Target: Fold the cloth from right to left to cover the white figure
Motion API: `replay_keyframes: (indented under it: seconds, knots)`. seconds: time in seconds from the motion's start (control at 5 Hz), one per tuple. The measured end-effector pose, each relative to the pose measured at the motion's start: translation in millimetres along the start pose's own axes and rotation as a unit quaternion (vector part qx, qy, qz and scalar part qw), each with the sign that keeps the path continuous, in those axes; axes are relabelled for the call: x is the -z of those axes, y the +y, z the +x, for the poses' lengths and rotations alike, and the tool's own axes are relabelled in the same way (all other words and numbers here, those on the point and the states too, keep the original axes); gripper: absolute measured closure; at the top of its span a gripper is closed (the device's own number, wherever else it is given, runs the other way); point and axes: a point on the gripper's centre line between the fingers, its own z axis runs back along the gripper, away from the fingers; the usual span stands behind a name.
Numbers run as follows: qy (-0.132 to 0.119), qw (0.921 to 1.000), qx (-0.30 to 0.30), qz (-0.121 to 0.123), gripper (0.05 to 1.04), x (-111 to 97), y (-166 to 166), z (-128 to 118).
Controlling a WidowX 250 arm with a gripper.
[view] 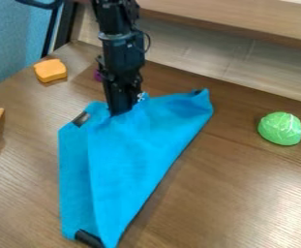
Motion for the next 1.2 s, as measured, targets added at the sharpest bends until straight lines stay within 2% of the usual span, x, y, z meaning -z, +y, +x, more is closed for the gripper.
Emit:
replay_keyframes:
  seconds: [0.2, 0.4, 0.6, 0.8, 1.0, 1.2]
  knots:
    - [0.002, 0.9999, 0.008, -0.01, 0.572, 8.5, -0.7, 1.4]
    - [-0.001, 0.9999, -0.004, -0.011, 0.24, 8.7, -0.4, 2.6]
    - [-0.002, 0.9993, -0.026, -0.026, 0.082, 13.8, -6.5, 0.3]
    - [-0.038, 0.9981, -0.041, -0.027, 0.082, -6.2, -13.6, 2.7]
    - [-0.053, 0.9976, -0.037, -0.024, 0.083, -26.8, -30.9, 13.7]
    - [-0.066, 0.9976, -0.018, -0.014, 0.083, -51.0, -56.3, 37.6]
